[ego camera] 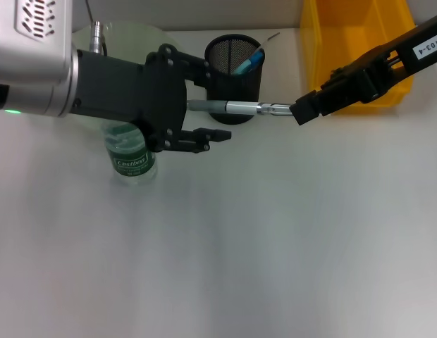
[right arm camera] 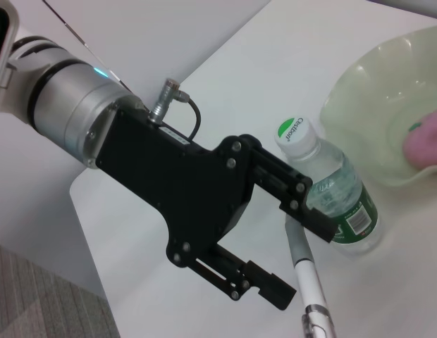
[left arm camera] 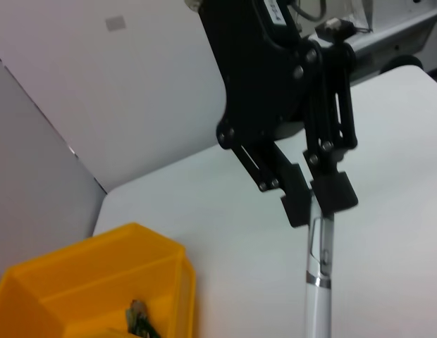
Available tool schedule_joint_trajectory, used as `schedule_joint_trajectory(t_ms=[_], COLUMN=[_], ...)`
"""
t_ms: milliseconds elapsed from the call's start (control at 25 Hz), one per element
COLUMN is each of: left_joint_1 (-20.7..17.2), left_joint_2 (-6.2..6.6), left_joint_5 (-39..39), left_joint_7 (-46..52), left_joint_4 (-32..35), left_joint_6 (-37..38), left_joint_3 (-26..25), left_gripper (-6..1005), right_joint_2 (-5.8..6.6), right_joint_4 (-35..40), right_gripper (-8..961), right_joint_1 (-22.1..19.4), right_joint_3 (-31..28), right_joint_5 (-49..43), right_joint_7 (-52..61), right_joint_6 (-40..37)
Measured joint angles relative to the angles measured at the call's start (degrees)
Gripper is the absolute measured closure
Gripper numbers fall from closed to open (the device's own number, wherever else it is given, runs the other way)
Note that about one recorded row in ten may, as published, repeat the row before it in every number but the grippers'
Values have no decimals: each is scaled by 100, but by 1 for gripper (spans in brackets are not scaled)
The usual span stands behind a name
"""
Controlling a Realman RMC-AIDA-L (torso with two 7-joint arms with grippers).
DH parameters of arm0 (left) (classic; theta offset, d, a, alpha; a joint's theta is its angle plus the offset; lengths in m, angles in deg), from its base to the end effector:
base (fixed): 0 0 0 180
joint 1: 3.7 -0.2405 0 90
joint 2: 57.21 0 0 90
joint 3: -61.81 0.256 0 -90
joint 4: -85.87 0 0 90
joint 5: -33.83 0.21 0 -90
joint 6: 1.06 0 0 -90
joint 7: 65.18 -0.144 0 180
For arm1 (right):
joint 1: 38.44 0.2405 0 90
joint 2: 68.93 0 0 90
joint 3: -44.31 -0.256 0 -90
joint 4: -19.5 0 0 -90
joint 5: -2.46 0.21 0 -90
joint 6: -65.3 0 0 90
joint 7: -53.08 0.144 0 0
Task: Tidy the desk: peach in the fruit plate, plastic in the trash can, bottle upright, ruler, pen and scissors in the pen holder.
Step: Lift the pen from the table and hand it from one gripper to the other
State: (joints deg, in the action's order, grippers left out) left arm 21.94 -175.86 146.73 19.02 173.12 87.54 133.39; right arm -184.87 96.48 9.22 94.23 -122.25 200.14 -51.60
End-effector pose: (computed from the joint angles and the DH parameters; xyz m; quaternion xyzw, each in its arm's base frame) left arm -0.1247 0.3279 0.0340 -0.9717 0.1784 -0.0766 0.1346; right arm 0.0971 0.3491 0.0826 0.9390 -0.3423 -0.0311 0.0135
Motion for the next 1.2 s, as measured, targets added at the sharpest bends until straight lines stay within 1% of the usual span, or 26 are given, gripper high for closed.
schedule_joint_trajectory(t_ms=[240,800,960,1200], left_joint_1=[2,12,8,5], left_joint_2=[0,0,0,0], left_joint_5=[197,197,197,197], left_joint_7=[0,-25,-60,-63], left_joint_4=[11,11,11,12], left_joint_6=[-68,-163,-179,-263], left_joint_3=[141,253,306,366], left_gripper=[419,508,688,682], right_joint_2=[2,19,32,46], right_joint_4=[-71,-270,-322,-343], right_gripper=[761,761,761,761], right_joint_1=[28,109,118,120], right_joint_3=[0,9,9,9], right_joint_5=[-1,-42,-108,-115], right_joint_7=[59,81,68,62], right_joint_6=[2,17,56,70])
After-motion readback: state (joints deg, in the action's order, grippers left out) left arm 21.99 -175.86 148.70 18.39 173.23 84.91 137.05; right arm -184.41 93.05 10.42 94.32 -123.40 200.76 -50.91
